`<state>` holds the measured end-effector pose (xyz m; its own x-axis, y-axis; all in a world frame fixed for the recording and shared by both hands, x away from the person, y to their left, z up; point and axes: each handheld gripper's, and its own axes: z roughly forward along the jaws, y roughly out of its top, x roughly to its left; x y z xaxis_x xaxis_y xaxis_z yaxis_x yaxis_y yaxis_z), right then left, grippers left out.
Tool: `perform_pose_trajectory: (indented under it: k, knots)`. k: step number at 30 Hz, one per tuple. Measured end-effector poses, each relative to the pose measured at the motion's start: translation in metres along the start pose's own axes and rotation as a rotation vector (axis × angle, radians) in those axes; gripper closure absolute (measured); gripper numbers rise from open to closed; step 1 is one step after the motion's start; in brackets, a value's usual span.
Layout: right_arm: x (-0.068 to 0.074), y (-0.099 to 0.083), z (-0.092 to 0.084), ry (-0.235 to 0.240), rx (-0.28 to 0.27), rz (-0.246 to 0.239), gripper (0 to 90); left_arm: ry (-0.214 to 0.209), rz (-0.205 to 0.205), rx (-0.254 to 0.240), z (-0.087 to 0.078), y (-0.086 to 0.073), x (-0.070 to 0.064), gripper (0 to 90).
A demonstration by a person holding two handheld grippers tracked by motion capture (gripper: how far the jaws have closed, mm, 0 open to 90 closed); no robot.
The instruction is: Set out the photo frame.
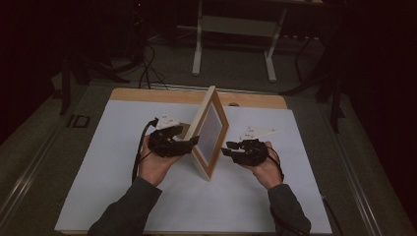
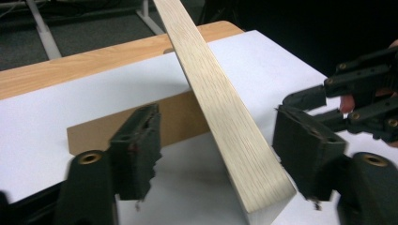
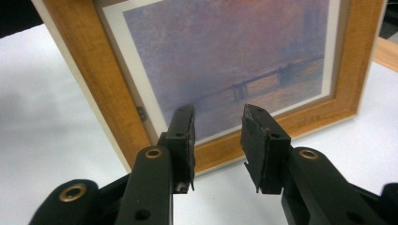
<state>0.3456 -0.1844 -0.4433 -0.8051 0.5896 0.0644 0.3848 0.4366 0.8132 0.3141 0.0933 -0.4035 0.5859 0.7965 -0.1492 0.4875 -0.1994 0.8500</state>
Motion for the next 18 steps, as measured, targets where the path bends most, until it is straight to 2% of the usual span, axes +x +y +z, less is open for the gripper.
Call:
perform_pose_trajectory:
  k: [4,8,17,18]
  knots:
    - [-0.003,0.000,-0.002,-0.007,-0.001,0.003,64.2,0.017,0.004,0.010,0.003,-0.003,-0.005,46.5]
    - [-0.005,0.001,-0.004,-0.013,-0.001,0.005,64.1,0.029,-0.012,0.007,0.004,-0.006,-0.010,52.7]
    - [-0.009,-0.001,-0.004,-0.021,-0.002,0.017,64.1,0.079,-0.052,-0.020,0.009,-0.013,-0.019,59.4]
    - [-0.010,-0.001,-0.004,-0.021,-0.003,0.018,64.1,0.086,-0.073,-0.028,0.011,-0.014,-0.020,59.4]
